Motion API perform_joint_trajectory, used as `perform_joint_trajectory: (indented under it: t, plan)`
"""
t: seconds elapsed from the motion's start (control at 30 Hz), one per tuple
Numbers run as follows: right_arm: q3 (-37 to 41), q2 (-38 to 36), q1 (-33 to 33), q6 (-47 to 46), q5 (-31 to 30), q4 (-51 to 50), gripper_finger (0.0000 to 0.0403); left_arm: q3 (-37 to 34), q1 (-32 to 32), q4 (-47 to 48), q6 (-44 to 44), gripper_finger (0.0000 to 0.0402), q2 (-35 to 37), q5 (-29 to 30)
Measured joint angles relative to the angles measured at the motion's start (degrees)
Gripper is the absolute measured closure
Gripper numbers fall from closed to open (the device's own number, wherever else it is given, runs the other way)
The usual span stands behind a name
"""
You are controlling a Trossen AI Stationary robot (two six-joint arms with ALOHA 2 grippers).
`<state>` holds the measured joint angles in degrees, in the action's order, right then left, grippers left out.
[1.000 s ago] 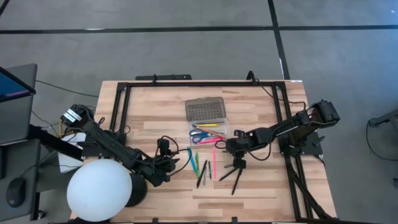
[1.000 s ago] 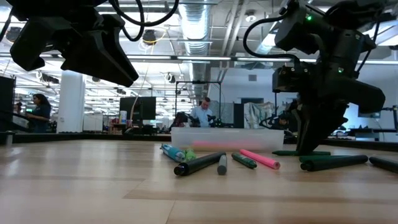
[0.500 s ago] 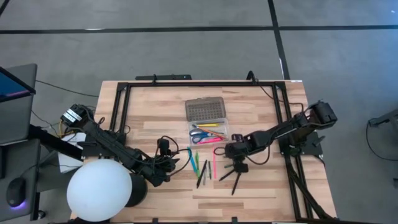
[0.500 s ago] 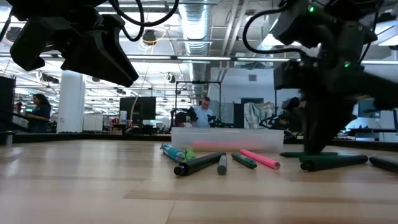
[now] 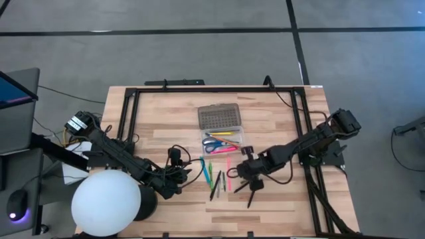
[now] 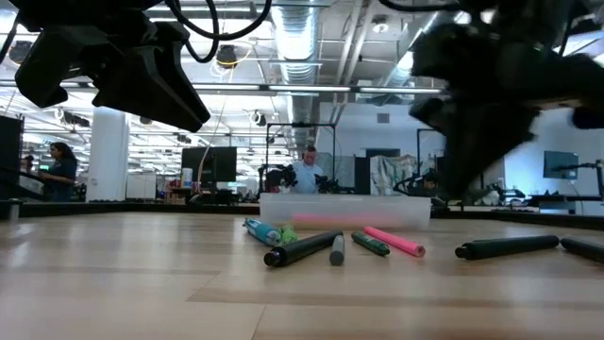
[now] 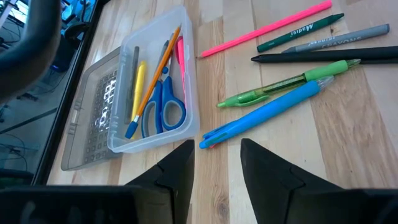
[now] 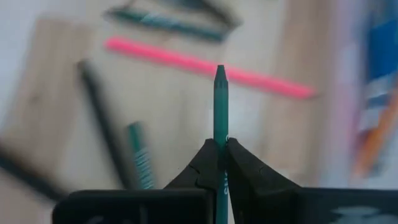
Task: Pick & place school supplies into a supply box
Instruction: Put the green crayon into the supply box
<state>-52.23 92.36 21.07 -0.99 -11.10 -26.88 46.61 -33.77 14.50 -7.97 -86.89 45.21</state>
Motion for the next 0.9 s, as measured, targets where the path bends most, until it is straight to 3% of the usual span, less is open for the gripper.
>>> perform_joint_trajectory:
  t: [0.13,0.27,0.43,0.6,0.9]
  plan:
    - [-2.2,0.0,-2.0,2.9,-8.7,0.3,0.0398,0.0,0.0,0.0,0.0,0.0276,0.0,0.1]
    - [-3.1,-0.1,-6.9,3.0,-12.9,3.2,0.0397,0.0,0.0,0.0,0.0,0.0276,0.0,0.1]
    - [-3.1,-0.1,-13.3,3.0,-12.6,5.5,0.0397,0.0,0.0,0.0,0.0,0.0276,0.0,0.1]
    - [-3.1,-0.1,-17.7,3.0,-8.1,5.5,0.0388,0.0,0.0,0.0,0.0,0.0276,0.0,0.1]
    - [-3.2,-0.2,-20.3,3.0,-6.9,6.8,0.0305,0.0,0.0,0.0,0.1,0.0276,0.0,0.2]
